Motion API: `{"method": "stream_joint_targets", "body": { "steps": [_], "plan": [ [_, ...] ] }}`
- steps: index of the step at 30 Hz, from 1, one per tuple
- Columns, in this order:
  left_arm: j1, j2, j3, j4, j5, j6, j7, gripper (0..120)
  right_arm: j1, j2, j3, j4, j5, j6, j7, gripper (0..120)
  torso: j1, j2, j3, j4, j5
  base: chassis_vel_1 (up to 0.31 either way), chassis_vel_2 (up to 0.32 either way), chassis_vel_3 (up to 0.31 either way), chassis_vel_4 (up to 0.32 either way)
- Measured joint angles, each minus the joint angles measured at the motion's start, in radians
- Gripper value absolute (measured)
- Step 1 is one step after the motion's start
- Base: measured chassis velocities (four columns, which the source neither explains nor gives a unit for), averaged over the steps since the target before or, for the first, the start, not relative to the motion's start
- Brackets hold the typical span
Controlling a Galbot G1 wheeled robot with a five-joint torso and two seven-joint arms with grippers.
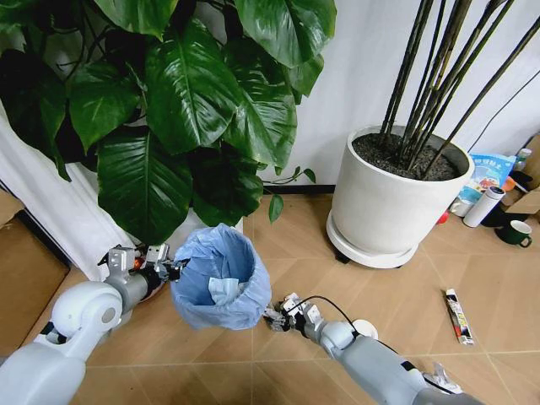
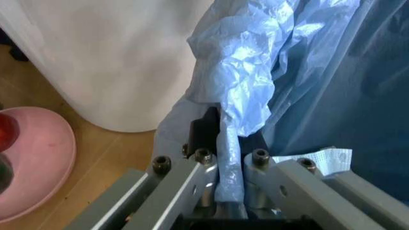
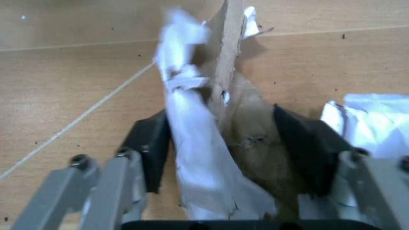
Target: Pick up the trash bin and place the garbage on the floor into it.
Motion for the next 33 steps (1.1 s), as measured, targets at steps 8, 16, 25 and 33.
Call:
{"method": "stream_joint_targets", "body": {
  "steps": [8,16,25,33],
  "plan": [
    [0.000,-0.001,0.001,-0.002,0.000,0.000,-0.002,0,-0.003,0.009,0.009,-0.014,-0.006,0.006,0.003,34,0.000,0.000,0.000,0.0001,0.0000,0.000,0.000,0.000,0.000],
    [0.000,-0.005,0.011,-0.014,0.003,0.000,-0.003,0,-0.043,0.003,0.058,0.021,-0.007,0.005,0.030,4,0.000,0.000,0.000,0.0001,0.0003,0.000,0.000,0.000,0.000],
    [0.013,-0.002,0.037,-0.043,0.009,0.001,-0.003,0,-0.160,-0.126,0.233,0.271,0.011,-0.010,0.085,0,0.000,0.000,0.000,-0.0001,-0.0002,0.000,0.000,0.000,0.000],
    [-0.010,0.013,0.068,-0.042,0.008,0.002,-0.003,0,-0.189,-0.203,0.395,0.503,0.006,0.011,0.111,0,0.000,0.000,0.000,0.0003,0.0006,0.000,0.000,0.000,0.000]
  ]
}}
